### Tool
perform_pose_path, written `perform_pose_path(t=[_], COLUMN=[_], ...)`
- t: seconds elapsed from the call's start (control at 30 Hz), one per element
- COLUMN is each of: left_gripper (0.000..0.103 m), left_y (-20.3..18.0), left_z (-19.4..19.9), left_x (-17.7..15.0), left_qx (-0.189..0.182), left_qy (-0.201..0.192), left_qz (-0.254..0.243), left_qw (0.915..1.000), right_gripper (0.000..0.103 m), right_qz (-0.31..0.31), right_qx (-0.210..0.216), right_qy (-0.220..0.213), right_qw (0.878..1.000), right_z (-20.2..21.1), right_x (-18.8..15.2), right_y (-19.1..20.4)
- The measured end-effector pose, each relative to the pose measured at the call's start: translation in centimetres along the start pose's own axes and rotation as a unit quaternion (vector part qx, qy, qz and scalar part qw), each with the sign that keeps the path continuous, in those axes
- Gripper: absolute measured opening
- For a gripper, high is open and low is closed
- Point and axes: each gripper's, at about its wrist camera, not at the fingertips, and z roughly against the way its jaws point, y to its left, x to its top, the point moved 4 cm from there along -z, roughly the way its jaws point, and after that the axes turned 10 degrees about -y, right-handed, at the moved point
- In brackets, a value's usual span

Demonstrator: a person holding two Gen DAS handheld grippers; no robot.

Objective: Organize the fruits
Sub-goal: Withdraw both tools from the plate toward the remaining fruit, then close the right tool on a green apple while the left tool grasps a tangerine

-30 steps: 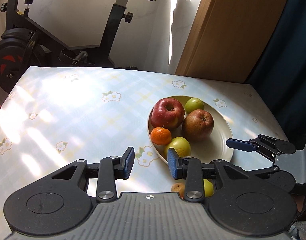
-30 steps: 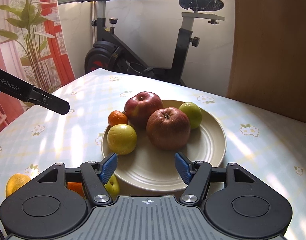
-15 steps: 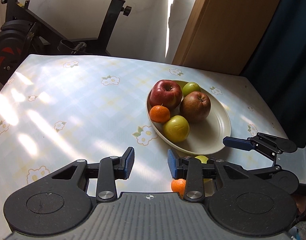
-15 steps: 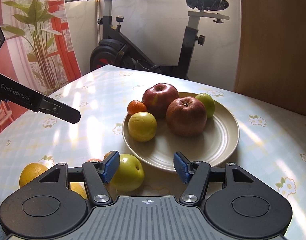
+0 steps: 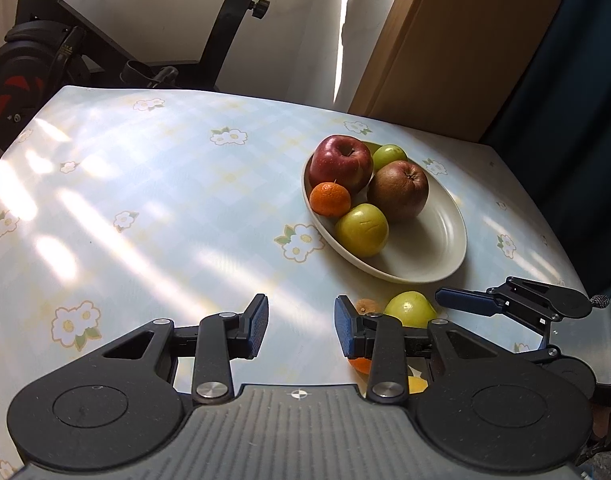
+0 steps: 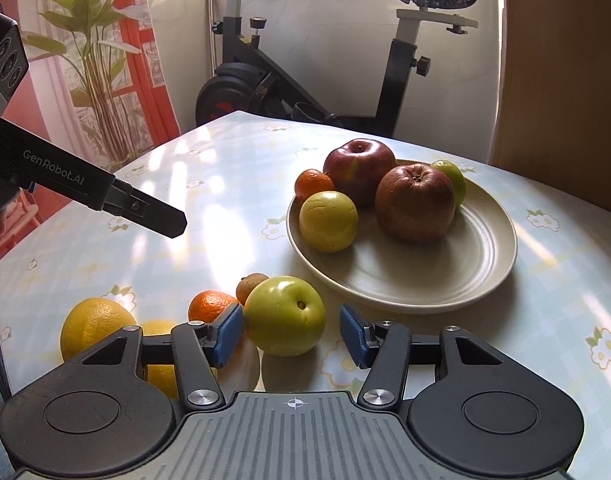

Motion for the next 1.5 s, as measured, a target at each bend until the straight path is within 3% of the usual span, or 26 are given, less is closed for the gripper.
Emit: perform_pose_path(t=[0.17,0.37,0.67,0.93,1.5], left_gripper=[0.038,0.038,0.038,0.038,0.04], left_y=[0.0,-0.5,-2.1,-3.0,-3.7], left_z=[0.0,-0.5,-1.6,-3.1,-4.6], left_x=[-0.4,-1.1,-2.3,-2.7,-3.5], left_qx=[-0.004,-0.019,-0.043,-0.057,-0.041], left_qy=[0.005,0.021,0.049,0.078,0.092], left_qz=[0.004,0.005,0.005,0.037,0.018], left_qw=[1.0,0.9996,0.9979,0.9946,0.9947], right_gripper=[0.043,0.042,0.042,0.042,0.042], right_qz=[-0.011,-0.023,-0.036,-0.02,-0.052], right_qx=[0.008,0.009,-0.044,-0.063,-0.069], right_qy=[-0.004,-0.013,-0.034,-0.039,-0.053], right_qw=[1.0,1.0,0.998,0.997,0.995], right_z=[-0.4,-0.4,1.6,2.7,3.4], right_x=[-0.2,-0.4,-1.6,-2.5,-3.1], right_y=[0.3,0.1,-0.6,-0.6,-1.5])
